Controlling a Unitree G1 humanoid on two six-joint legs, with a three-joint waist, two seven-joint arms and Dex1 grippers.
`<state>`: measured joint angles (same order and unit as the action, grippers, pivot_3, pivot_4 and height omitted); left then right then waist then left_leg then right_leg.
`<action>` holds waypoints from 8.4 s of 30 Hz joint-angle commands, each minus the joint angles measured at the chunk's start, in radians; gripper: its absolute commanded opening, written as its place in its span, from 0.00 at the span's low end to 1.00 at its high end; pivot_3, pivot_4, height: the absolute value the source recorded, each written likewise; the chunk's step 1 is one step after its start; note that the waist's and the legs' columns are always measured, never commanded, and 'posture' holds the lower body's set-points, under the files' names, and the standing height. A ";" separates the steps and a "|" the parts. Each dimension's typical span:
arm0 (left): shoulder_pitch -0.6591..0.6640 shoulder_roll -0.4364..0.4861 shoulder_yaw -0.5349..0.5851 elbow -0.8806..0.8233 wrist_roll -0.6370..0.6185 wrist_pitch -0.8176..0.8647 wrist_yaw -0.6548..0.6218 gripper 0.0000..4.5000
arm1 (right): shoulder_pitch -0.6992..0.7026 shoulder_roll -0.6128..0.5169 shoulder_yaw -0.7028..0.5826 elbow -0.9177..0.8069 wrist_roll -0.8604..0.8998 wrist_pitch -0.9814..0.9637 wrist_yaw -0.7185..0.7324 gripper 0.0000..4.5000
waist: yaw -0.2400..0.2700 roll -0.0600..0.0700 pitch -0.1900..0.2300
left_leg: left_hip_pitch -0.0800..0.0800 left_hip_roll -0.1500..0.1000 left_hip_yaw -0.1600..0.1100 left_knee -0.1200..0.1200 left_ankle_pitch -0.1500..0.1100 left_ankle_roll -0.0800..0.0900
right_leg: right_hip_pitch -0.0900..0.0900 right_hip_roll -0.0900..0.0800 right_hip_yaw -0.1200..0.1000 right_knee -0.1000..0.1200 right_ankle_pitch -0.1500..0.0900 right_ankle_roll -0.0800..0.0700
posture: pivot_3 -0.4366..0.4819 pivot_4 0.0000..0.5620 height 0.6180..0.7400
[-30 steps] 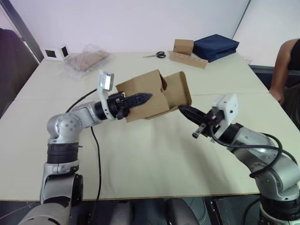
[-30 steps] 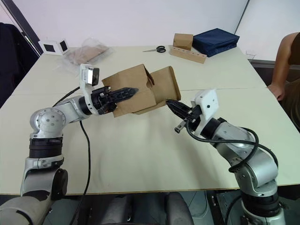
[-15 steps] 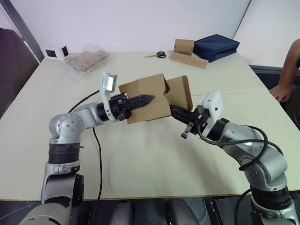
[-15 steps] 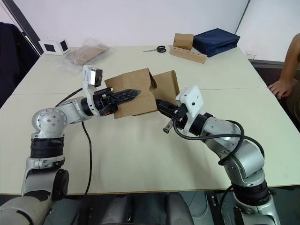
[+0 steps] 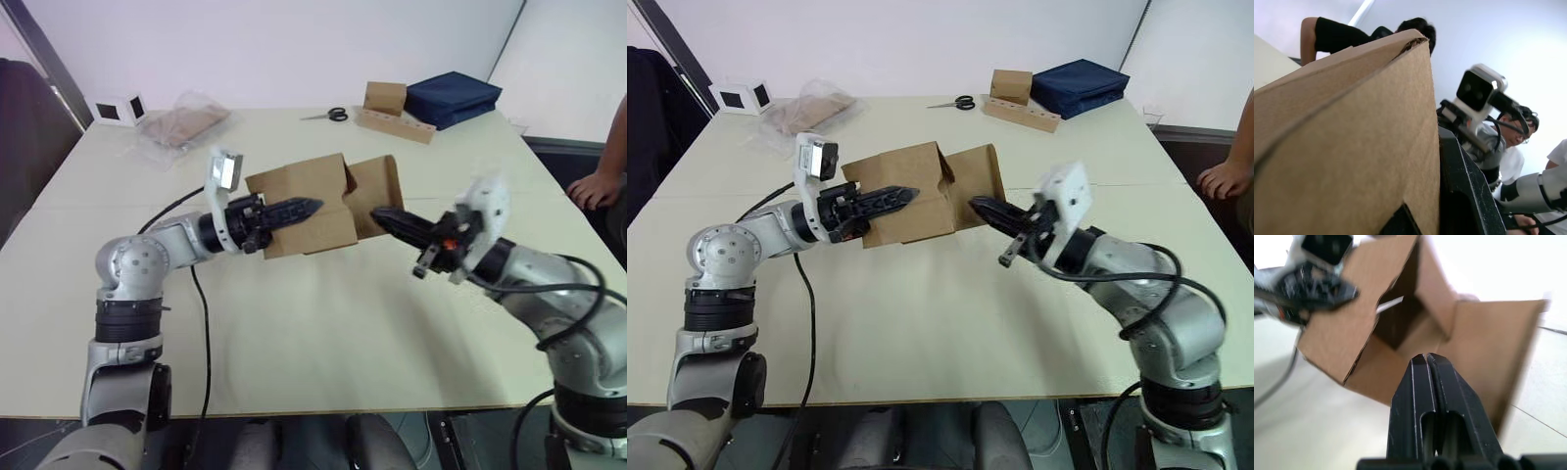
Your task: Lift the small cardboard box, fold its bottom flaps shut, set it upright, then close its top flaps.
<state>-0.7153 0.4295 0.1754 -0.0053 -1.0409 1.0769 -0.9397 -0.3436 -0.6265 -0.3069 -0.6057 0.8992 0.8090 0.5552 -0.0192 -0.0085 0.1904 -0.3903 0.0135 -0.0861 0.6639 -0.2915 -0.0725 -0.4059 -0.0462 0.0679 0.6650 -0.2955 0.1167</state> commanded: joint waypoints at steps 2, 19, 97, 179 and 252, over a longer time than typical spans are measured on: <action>-0.013 0.026 0.016 -0.042 -0.055 0.023 -0.033 0.00 | 0.017 -0.058 -0.196 0.110 0.178 0.035 0.018 0.05 | 0.001 0.000 0.000 | 0.000 0.000 0.000 0.000 0.000 0.000 | 0.000 0.000 0.000 0.000 0.000 0.000 | 0.48 0.27 1.00; -0.016 0.021 0.002 -0.061 -0.110 0.051 -0.029 0.00 | -0.021 0.091 -0.018 0.228 0.124 -0.022 -0.037 0.85 | -0.002 0.001 0.001 | 0.000 0.000 0.001 0.000 0.000 0.000 | 0.000 0.000 0.000 0.000 0.000 0.000 | 0.48 0.27 1.00; -0.004 0.003 0.007 -0.067 -0.079 0.017 0.002 0.00 | -0.007 0.031 0.049 0.130 0.566 -0.003 -0.246 0.22 | -0.001 0.001 0.001 | 0.000 0.000 0.000 0.000 0.000 0.000 | 0.000 0.000 0.000 0.000 0.000 0.000 | 0.48 0.27 1.00; -0.002 -0.109 0.020 -0.071 -0.116 -0.044 0.132 0.00 | -0.112 0.195 0.128 0.109 0.835 -0.178 -0.697 0.22 | -0.002 0.001 0.001 | 0.000 0.000 0.000 -0.001 0.000 0.000 | 0.000 0.000 0.000 -0.001 0.000 0.000 | 0.48 0.27 1.00; 0.025 -0.113 0.029 -0.095 -0.213 -0.028 0.213 0.00 | 0.005 0.095 0.119 0.005 0.862 -0.179 -0.678 0.22 | -0.001 0.000 0.001 | -0.001 0.000 0.000 -0.002 0.000 0.001 | -0.001 0.000 0.000 -0.002 0.000 0.000 | 0.48 0.27 1.00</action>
<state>-0.6855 0.3204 0.2040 -0.0616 -1.2470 1.0645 -0.7241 -0.3379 -0.5368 -0.1846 -0.5586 1.7421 0.6478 -0.1119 -0.0203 -0.0081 0.1913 -0.3913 0.0138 -0.0858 0.6622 -0.2918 -0.0720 -0.4069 -0.0458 0.0682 0.6629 -0.2957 0.1165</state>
